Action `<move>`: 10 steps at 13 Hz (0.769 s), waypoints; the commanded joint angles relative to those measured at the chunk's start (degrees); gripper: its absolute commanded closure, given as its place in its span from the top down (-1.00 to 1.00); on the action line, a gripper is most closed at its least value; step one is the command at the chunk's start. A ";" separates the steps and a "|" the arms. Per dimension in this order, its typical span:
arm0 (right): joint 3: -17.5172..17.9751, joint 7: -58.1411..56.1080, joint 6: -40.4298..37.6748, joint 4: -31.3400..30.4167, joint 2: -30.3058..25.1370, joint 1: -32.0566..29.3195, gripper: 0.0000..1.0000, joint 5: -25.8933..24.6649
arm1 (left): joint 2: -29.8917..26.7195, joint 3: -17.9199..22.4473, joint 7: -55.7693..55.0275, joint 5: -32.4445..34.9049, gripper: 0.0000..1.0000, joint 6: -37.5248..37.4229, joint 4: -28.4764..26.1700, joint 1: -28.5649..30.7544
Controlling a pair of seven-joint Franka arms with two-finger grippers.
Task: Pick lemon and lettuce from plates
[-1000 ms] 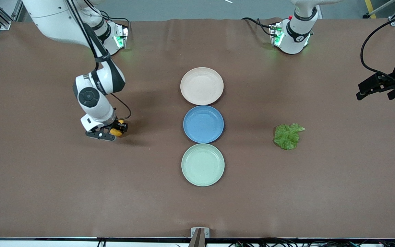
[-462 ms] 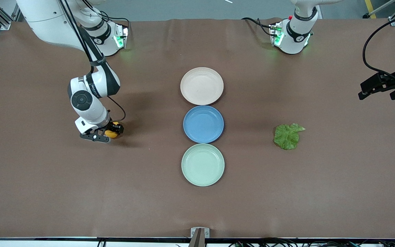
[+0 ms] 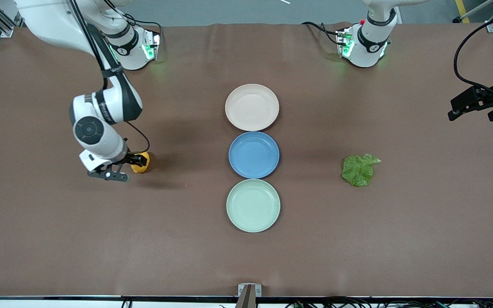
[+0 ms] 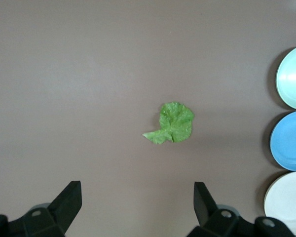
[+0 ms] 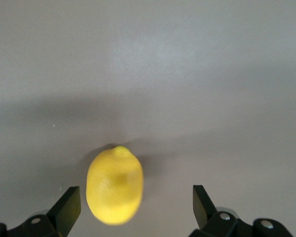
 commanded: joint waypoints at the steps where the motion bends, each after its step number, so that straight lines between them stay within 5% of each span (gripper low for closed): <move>1: 0.68 -12.93 -11.47 8.67 -0.69 -5.45 1.00 4.03 | -0.36 -0.18 -0.11 0.43 1.00 -1.48 0.66 0.17; 8: 0.76 -25.02 -34.77 32.32 1.32 -10.83 1.00 3.43 | -0.18 0.09 -0.11 0.34 1.00 -1.39 0.66 0.26; 10: 0.76 -24.93 -35.59 33.76 1.33 -10.92 1.00 3.95 | -0.18 0.09 -0.03 0.34 1.00 -1.30 0.66 0.26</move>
